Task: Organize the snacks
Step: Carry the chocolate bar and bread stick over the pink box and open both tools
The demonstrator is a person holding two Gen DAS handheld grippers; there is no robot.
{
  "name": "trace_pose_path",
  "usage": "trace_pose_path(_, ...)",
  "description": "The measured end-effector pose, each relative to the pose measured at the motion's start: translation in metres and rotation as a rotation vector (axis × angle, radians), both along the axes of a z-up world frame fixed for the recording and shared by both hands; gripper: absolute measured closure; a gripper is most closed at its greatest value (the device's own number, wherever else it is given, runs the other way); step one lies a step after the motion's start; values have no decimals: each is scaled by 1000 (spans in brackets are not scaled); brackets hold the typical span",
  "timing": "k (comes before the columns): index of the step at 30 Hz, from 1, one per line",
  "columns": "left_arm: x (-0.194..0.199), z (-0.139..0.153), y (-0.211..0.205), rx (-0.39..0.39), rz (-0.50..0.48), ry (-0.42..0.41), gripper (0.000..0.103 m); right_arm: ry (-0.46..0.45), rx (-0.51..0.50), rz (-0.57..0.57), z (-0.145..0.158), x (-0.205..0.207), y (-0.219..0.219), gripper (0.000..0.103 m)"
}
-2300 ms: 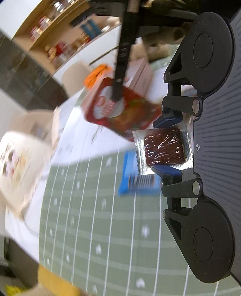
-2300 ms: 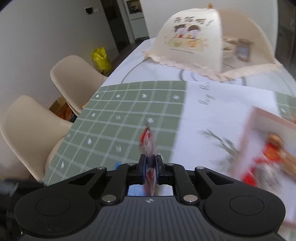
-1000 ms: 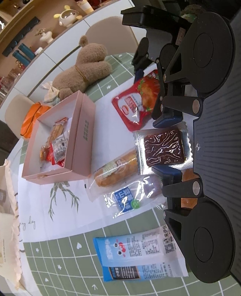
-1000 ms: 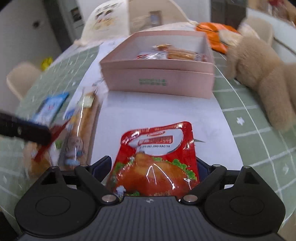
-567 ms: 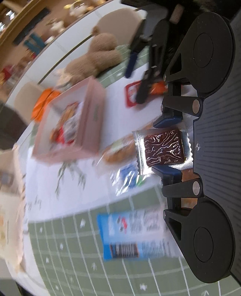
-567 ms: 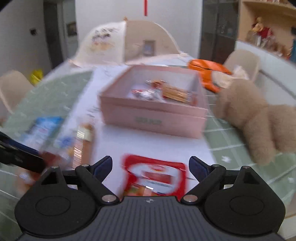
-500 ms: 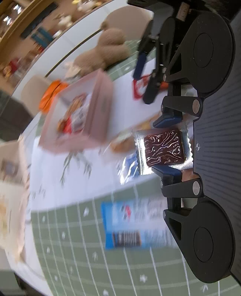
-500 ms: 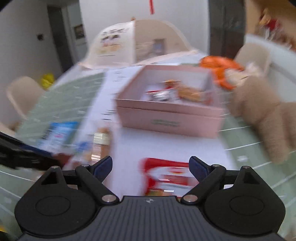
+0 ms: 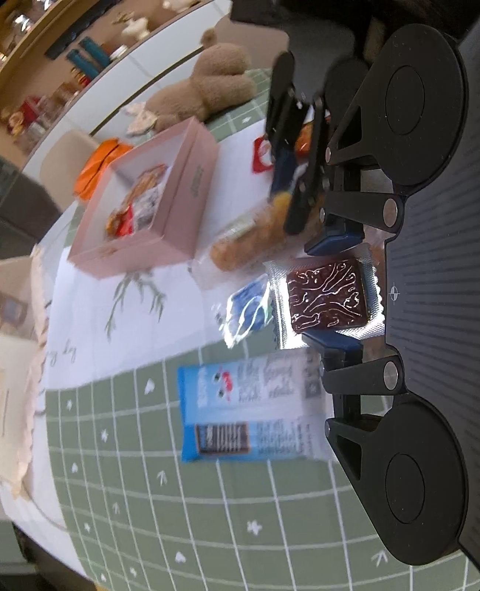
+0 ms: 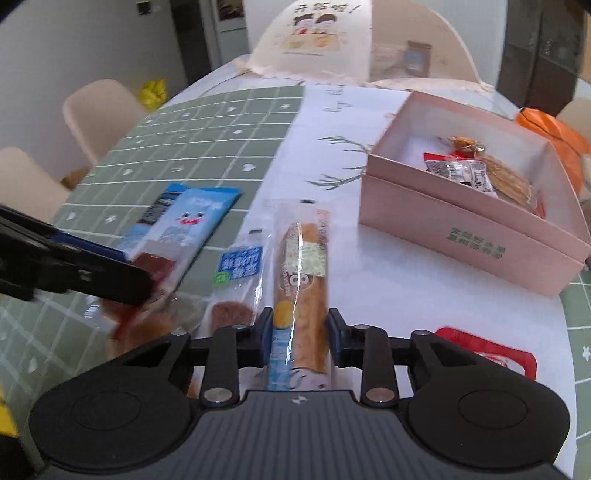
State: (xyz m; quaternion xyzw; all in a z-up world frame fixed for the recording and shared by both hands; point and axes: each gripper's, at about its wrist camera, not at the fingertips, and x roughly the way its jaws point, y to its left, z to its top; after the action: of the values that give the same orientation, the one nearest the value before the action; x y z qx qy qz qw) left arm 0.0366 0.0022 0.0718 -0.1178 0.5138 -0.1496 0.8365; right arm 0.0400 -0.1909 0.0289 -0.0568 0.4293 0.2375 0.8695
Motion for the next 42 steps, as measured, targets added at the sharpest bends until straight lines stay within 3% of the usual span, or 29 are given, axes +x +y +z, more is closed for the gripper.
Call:
trace_pose_path(3, -2, 3, -11, -18, -41, -10, 54, -22, 16, -15, 21, -14, -22, 75)
trace_pose_path(6, 1, 15, -19, -89, -61, -46, 54, -53, 47, -66, 48, -24, -53, 75)
trace_pose_path(10, 28, 67, -27, -222, -93, -176, 54, -168, 84, -151, 104, -22, -91, 75)
trace_pose_path(15, 77, 148, -59, -223, -166, -409, 50, -327, 176, -201, 189, 13, -118, 75)
trace_pose_path(16, 90, 160, -65, -233, -176, -432, 49, -345, 183, -209, 200, 24, -120, 75)
trace_pose_path(18, 120, 170, -74, -261, -173, -399, 47, -336, 188, -243, 213, 55, -120, 71)
trace_pose_path(19, 137, 169, -77, -265, -150, -354, 47, -320, 192, -254, 214, 69, -122, 66)
trace_pose_path(21, 162, 155, -80, -258, -133, -288, 49, -315, 160, -323, 211, 93, -126, 35)
trace_pose_path(24, 186, 110, -74, -321, -139, -178, 49, -294, 112, -376, 192, 110, -131, 34)
trace_pose_path(29, 180, 47, -56, -358, -62, -94, 49, -146, 169, -392, 139, 106, -143, 34)
trace_pose_path(31, 182, 39, -49, -437, -36, -80, 49, -114, 127, -385, 117, 99, -141, 34)
trace_pose_path(35, 197, 62, -60, -495, -45, -176, 49, -77, 41, -370, 85, 92, -132, 34)
trace_pose_path(36, 201, 69, -65, -488, -52, -194, 49, -73, 31, -366, 82, 94, -128, 34)
trace_pose_path(39, 204, 79, -79, -330, -27, -195, 49, -89, 3, -366, 77, 87, -121, 34)
trace_pose_path(42, 182, 68, -74, -292, -47, -183, 49, -105, -18, -346, 74, 74, -115, 34)
